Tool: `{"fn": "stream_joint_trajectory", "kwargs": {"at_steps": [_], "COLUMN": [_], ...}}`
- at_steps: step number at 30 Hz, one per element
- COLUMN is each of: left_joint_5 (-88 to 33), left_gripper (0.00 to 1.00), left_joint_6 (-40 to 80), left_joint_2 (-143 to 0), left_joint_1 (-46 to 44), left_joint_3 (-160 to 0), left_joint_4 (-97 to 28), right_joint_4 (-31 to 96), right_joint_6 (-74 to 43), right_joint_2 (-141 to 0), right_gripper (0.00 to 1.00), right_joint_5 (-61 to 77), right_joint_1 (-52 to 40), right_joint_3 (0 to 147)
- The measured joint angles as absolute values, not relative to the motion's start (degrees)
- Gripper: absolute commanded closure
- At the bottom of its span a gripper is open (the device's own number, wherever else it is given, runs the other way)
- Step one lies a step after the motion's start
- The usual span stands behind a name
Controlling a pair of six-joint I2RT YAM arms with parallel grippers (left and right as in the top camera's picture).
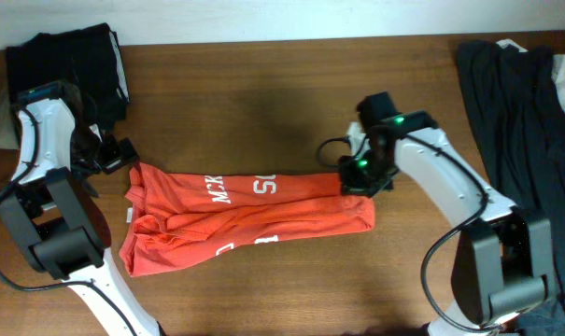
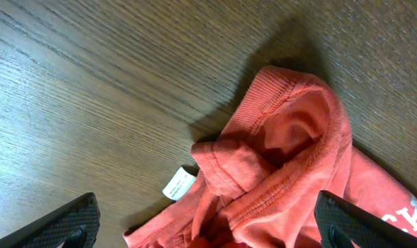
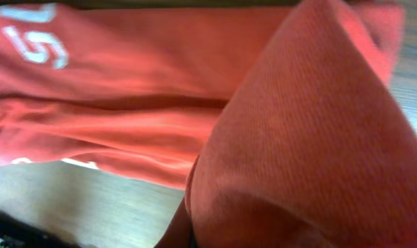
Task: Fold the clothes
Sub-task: 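Grasp the strip's right end with the right gripper and fold it leftward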
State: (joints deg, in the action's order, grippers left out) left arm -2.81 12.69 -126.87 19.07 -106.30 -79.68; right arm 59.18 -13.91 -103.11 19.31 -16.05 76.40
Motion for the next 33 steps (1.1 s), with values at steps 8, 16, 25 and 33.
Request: {"fn": "stream_joint_trajectory", "kwargs": {"at_steps": [8, 16, 25, 33], "left_joint_5": [-2.8, -2.8, -2.8, -2.8], "left_gripper": [0.01, 0.01, 0.01, 0.01], "left_joint_6": [12.7, 12.7, 12.7, 12.7], "left_joint_2": [-126.9, -126.9, -126.9, -126.9], "left_joint_1": [19.1, 19.1, 18.5, 18.1], "left_joint_3": [-106.3, -106.3, -106.3, -106.3], "left_joint_4": [-79.7, -79.8, -79.7, -79.5], "right_joint_4": [55.0, 51.0, 55.3, 44.8], "right_joint_6": [-17.2, -19.9, -19.9, -24.1], "right_joint_2": [-103.1, -106.0, -106.0, -106.1], "right_gripper": [0.96, 0.26, 0.66, 0.77], "right_joint_5": [20.1, 20.1, 22.2, 23.1], "right_joint_1": [-28.8, -33.5, -26.7, -33.4], "right_joint_3": [76.4, 76.3, 76.4, 72.5]}}
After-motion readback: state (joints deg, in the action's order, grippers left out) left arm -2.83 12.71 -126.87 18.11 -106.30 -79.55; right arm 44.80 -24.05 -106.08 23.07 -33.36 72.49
